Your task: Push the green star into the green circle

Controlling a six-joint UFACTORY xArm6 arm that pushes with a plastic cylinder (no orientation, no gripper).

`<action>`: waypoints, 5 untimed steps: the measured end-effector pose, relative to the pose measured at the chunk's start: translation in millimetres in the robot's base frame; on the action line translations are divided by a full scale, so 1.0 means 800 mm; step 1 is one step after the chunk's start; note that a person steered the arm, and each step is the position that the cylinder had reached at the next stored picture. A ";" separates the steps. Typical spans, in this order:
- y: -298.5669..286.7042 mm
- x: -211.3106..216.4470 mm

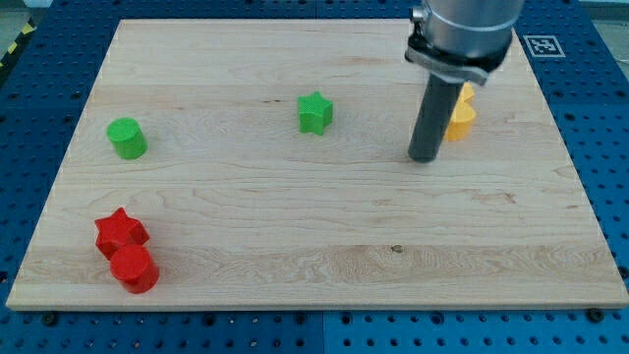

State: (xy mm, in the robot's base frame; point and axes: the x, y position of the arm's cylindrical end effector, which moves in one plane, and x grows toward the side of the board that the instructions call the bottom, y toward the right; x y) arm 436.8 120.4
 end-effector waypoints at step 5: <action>-0.093 -0.025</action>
State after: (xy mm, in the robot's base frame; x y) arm 416.7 45.9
